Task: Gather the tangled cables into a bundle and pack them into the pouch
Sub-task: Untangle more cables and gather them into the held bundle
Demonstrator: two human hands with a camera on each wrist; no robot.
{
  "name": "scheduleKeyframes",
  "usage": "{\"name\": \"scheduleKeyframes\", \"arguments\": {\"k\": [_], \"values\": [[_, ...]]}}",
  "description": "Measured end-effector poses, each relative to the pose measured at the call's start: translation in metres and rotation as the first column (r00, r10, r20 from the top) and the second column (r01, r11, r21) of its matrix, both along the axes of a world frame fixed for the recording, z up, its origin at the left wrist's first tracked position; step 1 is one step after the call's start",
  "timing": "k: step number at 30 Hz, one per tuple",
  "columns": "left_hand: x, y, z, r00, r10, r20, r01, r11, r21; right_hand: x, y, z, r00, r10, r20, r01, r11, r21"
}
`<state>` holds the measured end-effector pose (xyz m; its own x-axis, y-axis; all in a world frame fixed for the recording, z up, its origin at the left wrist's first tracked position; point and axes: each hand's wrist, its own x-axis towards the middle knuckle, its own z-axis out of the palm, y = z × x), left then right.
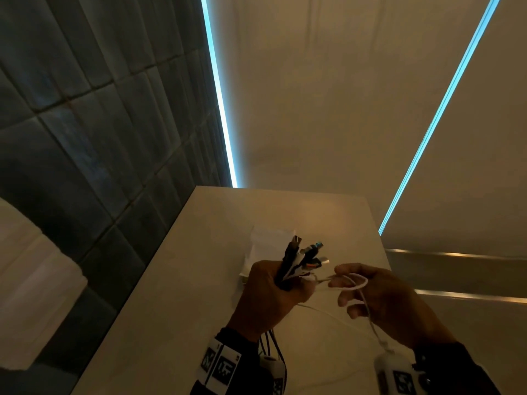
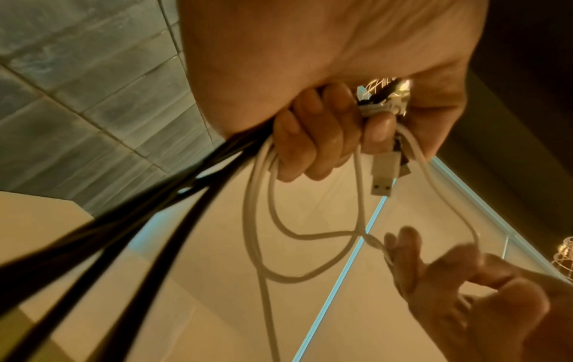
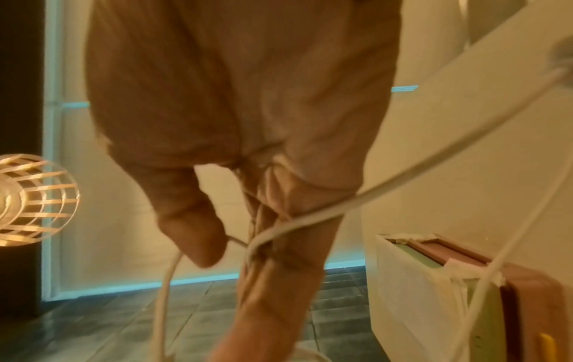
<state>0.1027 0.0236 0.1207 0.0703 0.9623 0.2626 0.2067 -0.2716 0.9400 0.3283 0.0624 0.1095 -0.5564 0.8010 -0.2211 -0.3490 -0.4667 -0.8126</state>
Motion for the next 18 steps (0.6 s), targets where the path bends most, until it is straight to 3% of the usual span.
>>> {"name": "scheduleKeyframes", "arguments": {"k": [2, 4, 6, 8, 10, 15, 18], "values": [[-0.003, 0.002, -0.004, 0.999, 0.005, -0.052, -0.005, 1.0, -0.008, 0.003, 0.001, 0.001, 0.998, 0.048, -0.042, -0.05, 0.998, -0.048], [-0.005, 0.003, -0.006, 0.998, 0.016, -0.067, -0.017, 1.0, -0.004, -0.002, 0.001, 0.003, 0.988, 0.025, 0.156, -0.025, 1.0, -0.006], [-0.004, 0.002, -0.008, 0.996, 0.018, -0.087, -0.019, 1.0, -0.006, -0.012, 0.0, 0.006, 0.863, -0.061, 0.502, -0.034, 0.984, 0.178], [-0.002, 0.001, -0.005, 0.995, 0.01, -0.101, -0.011, 1.0, -0.011, -0.02, -0.001, 0.008, 0.729, -0.136, 0.671, -0.117, 0.941, 0.317], [-0.002, 0.003, -0.006, 0.992, 0.035, -0.12, -0.036, 0.999, -0.005, -0.023, -0.002, 0.012, 0.654, -0.173, 0.736, -0.207, 0.895, 0.394], [-0.007, 0.008, -0.011, 0.987, 0.095, -0.13, -0.098, 0.995, -0.017, -0.022, -0.007, 0.018, 0.577, -0.127, 0.807, -0.399, 0.818, 0.414], [-0.006, 0.009, -0.008, 0.987, 0.08, -0.137, -0.087, 0.995, -0.044, -0.021, -0.006, 0.019, 0.634, -0.13, 0.762, -0.346, 0.834, 0.43]]}}
